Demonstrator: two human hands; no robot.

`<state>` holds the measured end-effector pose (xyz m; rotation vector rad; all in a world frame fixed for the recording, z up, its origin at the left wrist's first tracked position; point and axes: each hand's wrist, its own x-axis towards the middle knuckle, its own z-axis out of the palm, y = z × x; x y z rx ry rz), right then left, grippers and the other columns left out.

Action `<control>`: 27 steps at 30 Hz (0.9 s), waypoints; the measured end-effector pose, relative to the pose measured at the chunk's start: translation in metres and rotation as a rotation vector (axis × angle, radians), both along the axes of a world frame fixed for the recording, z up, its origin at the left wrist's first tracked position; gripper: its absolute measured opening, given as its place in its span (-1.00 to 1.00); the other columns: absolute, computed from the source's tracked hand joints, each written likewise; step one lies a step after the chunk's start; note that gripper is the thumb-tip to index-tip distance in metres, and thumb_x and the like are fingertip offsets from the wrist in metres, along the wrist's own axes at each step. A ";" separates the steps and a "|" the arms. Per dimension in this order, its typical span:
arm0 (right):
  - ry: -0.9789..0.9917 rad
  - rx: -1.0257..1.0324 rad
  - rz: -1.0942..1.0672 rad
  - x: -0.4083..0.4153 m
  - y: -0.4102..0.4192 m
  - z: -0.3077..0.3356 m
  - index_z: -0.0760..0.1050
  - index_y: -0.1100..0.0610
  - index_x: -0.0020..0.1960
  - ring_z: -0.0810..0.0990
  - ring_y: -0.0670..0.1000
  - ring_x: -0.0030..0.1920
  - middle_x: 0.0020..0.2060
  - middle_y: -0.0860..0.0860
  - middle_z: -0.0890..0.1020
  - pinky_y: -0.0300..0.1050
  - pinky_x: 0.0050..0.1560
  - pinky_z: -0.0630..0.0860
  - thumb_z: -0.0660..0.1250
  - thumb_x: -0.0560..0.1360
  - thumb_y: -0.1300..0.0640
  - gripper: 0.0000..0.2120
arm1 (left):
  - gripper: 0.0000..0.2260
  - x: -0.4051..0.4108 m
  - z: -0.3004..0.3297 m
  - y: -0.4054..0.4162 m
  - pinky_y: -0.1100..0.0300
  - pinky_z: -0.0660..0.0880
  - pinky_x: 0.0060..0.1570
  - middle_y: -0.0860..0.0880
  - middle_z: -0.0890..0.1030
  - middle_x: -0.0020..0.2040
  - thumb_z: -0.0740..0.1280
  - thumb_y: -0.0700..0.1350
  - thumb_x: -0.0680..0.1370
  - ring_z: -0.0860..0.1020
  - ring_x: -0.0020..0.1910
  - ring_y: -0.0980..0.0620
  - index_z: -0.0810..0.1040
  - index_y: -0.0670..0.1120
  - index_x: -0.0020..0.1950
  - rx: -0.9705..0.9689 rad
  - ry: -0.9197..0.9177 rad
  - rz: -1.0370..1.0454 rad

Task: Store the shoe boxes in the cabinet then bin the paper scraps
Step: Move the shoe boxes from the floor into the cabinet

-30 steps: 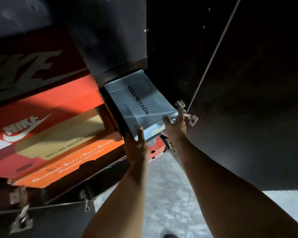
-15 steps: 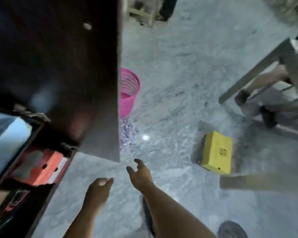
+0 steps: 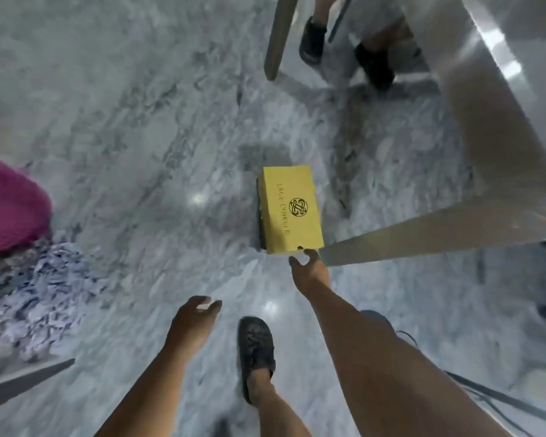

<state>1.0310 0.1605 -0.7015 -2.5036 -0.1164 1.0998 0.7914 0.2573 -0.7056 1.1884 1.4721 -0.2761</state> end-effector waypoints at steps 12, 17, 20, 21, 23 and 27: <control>0.203 0.107 -0.217 0.185 0.024 -0.184 0.37 0.00 0.46 0.59 0.08 0.16 0.24 0.00 0.58 0.09 0.06 0.54 0.55 0.43 -0.14 -0.31 | -0.30 0.254 -0.202 0.049 -0.11 0.47 0.34 0.11 0.50 0.40 0.36 0.30 0.44 0.53 0.34 -0.06 0.28 0.17 0.54 -0.097 -0.261 -0.020; 0.256 0.226 -0.286 0.173 0.006 -0.221 0.52 -0.13 0.32 0.65 0.05 0.15 0.14 -0.13 0.67 0.17 0.01 0.65 0.61 0.31 -0.18 -0.37 | -0.41 0.275 -0.226 0.020 -0.04 0.49 0.29 0.07 0.50 0.41 0.28 0.13 0.63 0.55 0.27 0.00 0.11 0.22 0.60 -0.062 -0.348 0.168; 0.237 0.273 -0.299 0.164 -0.008 -0.228 0.59 -0.11 0.26 0.71 0.01 0.10 0.07 -0.13 0.73 0.13 0.11 0.66 0.68 0.09 -0.28 -0.22 | -0.48 0.271 -0.217 0.005 0.02 0.50 0.20 0.14 0.52 0.36 0.28 0.09 0.65 0.56 0.18 0.15 0.17 0.22 0.57 -0.059 -0.367 0.213; 0.228 0.278 -0.278 0.160 -0.015 -0.230 0.59 -0.11 0.25 0.71 0.01 0.09 0.07 -0.13 0.73 0.12 0.11 0.66 0.68 0.03 -0.34 -0.16 | -0.48 0.265 -0.212 0.001 0.02 0.51 0.19 0.14 0.52 0.35 0.28 0.07 0.65 0.56 0.17 0.18 0.18 0.22 0.57 -0.060 -0.369 0.228; 0.201 0.259 -0.237 0.144 -0.022 -0.216 0.58 -0.11 0.26 0.70 -0.01 0.10 0.08 -0.14 0.72 0.10 0.10 0.67 0.67 0.03 -0.35 -0.15 | -0.49 0.249 -0.202 -0.007 0.04 0.51 0.19 0.12 0.53 0.33 0.26 0.04 0.67 0.56 0.18 0.16 0.17 0.19 0.58 -0.047 -0.361 0.240; 0.164 0.192 -0.135 0.098 -0.029 -0.168 0.51 -0.12 0.33 0.66 -0.01 0.12 0.09 -0.16 0.69 0.07 0.10 0.66 0.60 0.14 -0.29 -0.20 | -0.51 0.203 -0.166 -0.025 0.17 0.50 0.03 0.08 0.55 0.33 0.20 0.00 0.69 0.58 0.14 0.15 0.15 0.15 0.60 -0.006 -0.337 0.289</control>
